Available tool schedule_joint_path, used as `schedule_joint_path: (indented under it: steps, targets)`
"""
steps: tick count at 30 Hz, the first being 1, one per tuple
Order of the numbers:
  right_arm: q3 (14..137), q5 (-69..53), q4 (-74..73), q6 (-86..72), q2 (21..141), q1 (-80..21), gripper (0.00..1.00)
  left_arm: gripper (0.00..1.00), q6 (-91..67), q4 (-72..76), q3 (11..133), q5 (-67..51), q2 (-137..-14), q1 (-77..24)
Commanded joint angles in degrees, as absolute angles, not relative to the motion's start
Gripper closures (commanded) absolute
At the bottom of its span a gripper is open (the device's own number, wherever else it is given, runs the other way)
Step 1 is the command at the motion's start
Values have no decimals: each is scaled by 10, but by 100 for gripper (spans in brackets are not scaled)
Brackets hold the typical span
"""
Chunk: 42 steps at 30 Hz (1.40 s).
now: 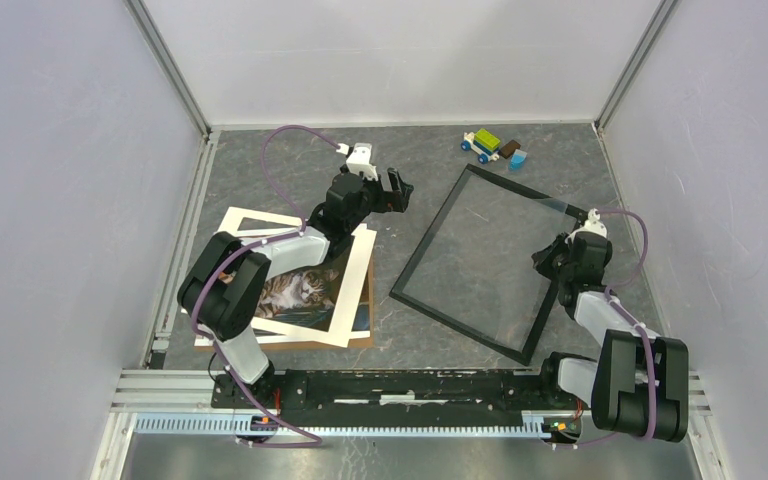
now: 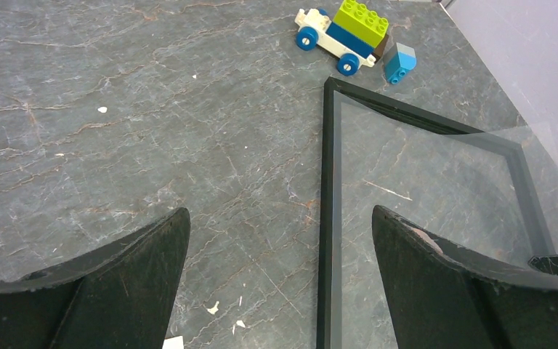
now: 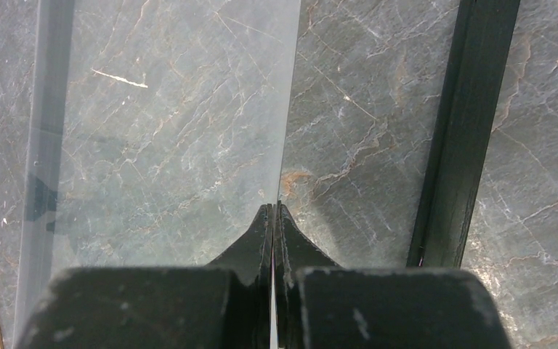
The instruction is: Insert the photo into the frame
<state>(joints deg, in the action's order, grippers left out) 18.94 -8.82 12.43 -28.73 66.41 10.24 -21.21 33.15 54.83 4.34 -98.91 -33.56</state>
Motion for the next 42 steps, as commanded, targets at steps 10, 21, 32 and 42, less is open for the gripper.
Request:
schedule_joint_path:
  steps: [10, 21, 32, 42]
  targets:
    - [195, -72, 130, -281, 650, 106, 100, 0, -226, 354, 575, 41, -998, -335]
    - [201, -87, 129, -277, 642, 105, 100, 0, -226, 353, 576, 39, -999, -335]
    - [208, -79, 131, -275, 635, 104, 100, 0, -228, 354, 575, 38, -999, -335]
    - [211, -85, 135, -279, 622, 105, 100, 0, -228, 356, 574, 37, -998, -335]
